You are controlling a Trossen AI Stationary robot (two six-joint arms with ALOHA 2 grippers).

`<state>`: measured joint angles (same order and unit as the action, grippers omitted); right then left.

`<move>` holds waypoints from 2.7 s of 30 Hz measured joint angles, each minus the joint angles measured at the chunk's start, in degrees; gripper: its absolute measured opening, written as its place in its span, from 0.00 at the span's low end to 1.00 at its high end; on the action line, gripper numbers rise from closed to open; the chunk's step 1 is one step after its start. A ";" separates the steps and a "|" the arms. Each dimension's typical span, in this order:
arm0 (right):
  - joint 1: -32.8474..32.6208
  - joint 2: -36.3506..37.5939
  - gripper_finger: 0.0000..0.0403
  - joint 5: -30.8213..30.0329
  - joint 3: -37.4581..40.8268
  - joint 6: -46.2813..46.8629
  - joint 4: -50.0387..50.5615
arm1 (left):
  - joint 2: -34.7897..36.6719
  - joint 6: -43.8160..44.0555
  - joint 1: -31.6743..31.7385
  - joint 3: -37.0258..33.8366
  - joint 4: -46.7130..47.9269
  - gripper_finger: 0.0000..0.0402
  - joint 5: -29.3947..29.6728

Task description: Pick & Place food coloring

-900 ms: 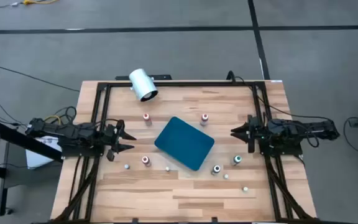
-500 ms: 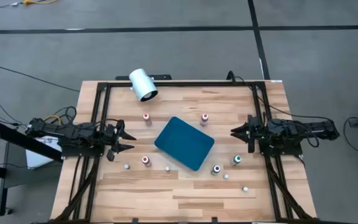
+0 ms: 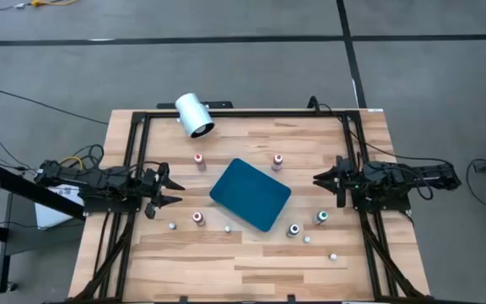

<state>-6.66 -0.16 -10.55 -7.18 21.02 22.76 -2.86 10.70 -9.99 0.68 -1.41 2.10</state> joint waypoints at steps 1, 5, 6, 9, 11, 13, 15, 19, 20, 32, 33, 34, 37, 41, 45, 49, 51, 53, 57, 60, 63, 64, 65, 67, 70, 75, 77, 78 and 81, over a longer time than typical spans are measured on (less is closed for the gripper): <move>0.00 0.02 0.21 0.00 0.02 0.00 0.00 | -0.01 0.00 0.00 -0.01 -0.01 0.41 -0.01; 0.00 0.02 0.21 0.00 0.00 0.00 0.00 | -0.01 0.00 0.00 -0.01 -0.01 0.41 -0.01; 0.00 0.01 0.21 0.00 0.00 0.00 -0.02 | 0.00 0.00 -0.01 -0.01 -0.01 0.41 0.00; 0.00 0.00 0.21 0.00 0.00 0.00 -0.02 | -0.01 0.00 0.01 0.01 -0.02 0.41 0.01; 0.00 0.02 0.21 0.00 0.02 0.00 -0.02 | -0.01 0.00 0.01 -0.02 -0.02 0.41 -0.01; 0.00 0.02 0.21 0.00 0.02 0.00 0.00 | -0.01 0.00 0.00 0.00 -0.02 0.41 -0.01; 0.00 0.00 0.21 0.00 0.00 0.00 0.00 | 0.01 0.00 -0.01 -0.02 0.00 0.41 -0.02; 0.00 0.02 0.21 0.00 0.00 0.00 -0.01 | -0.01 0.00 0.00 -0.02 0.00 0.41 0.00; -0.01 0.01 0.21 0.00 0.00 0.00 0.00 | 0.00 0.00 0.01 -0.01 0.00 0.41 0.00; 0.00 0.02 0.21 0.00 0.00 0.00 -0.02 | 0.00 0.00 0.00 0.00 -0.02 0.41 0.00; 0.00 0.01 0.21 0.00 0.00 0.00 0.00 | -0.01 0.00 0.01 0.01 0.00 0.41 0.01; 0.00 0.01 0.21 0.00 0.00 0.00 0.00 | -0.01 0.00 -0.01 0.01 0.00 0.41 -0.02; 0.00 0.02 0.21 0.00 0.01 0.00 -0.01 | -0.01 0.00 0.00 -0.01 0.00 0.41 -0.01; 0.00 0.00 0.21 0.00 0.02 0.00 -0.02 | 0.00 0.00 -0.01 -0.02 -0.02 0.41 -0.01; 0.00 0.01 0.21 0.00 0.00 0.00 0.00 | -0.01 0.01 0.00 -0.02 -0.01 0.41 -0.01; 0.00 0.02 0.21 0.00 0.00 0.00 -0.02 | 0.00 0.00 -0.01 0.00 0.00 0.41 0.01; -0.02 0.02 0.21 0.00 0.00 0.00 -0.02 | 0.00 0.00 0.01 -0.02 -0.02 0.41 -0.01; 0.00 0.02 0.21 0.00 0.00 0.00 -0.02 | 0.00 0.00 -0.01 -0.01 0.00 0.41 -0.01; 0.00 0.01 0.21 0.00 0.01 0.00 -0.02 | -0.01 0.00 -0.01 -0.01 0.00 0.41 0.00; 0.00 0.00 0.21 0.00 0.00 0.00 -0.05 | 0.00 0.00 -0.01 -0.01 -0.01 0.41 -0.02; 0.02 0.00 0.21 -0.06 0.01 0.00 -0.65 | -0.01 0.00 0.00 -0.02 0.00 0.41 -0.01; 0.02 0.02 0.21 -0.10 0.01 0.00 -1.36 | -0.01 0.00 0.00 0.00 -0.02 0.41 0.00; 0.03 0.02 0.21 -0.11 0.00 0.00 -2.31 | 0.00 0.00 -0.01 -0.02 0.00 0.41 0.00; 0.03 0.00 0.21 -0.09 0.00 0.00 -4.42 | -0.01 0.02 0.01 0.01 -0.02 0.41 0.01; 0.04 0.00 0.21 -0.09 0.00 0.00 -8.41 | -0.01 0.00 -0.01 -0.02 -0.02 0.41 -0.02; 0.04 0.00 0.21 -1.23 0.00 -0.04 -17.90 | 0.01 0.00 0.00 -0.02 -0.02 0.41 0.01; 0.04 0.01 0.21 -3.29 0.01 -0.02 -21.58 | 0.00 0.00 0.00 -0.01 -0.01 0.41 -0.02; 0.04 0.00 0.21 -4.02 0.02 -0.02 -23.16 | -0.01 0.00 0.01 0.00 0.00 0.41 0.00; 0.04 0.02 0.21 -4.78 0.02 -0.44 -26.72 | -0.01 0.00 0.00 -0.01 -0.02 0.41 0.01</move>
<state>-6.61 -0.14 -15.33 -7.16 20.58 -3.95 -2.87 10.70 -9.98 0.67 -1.43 2.11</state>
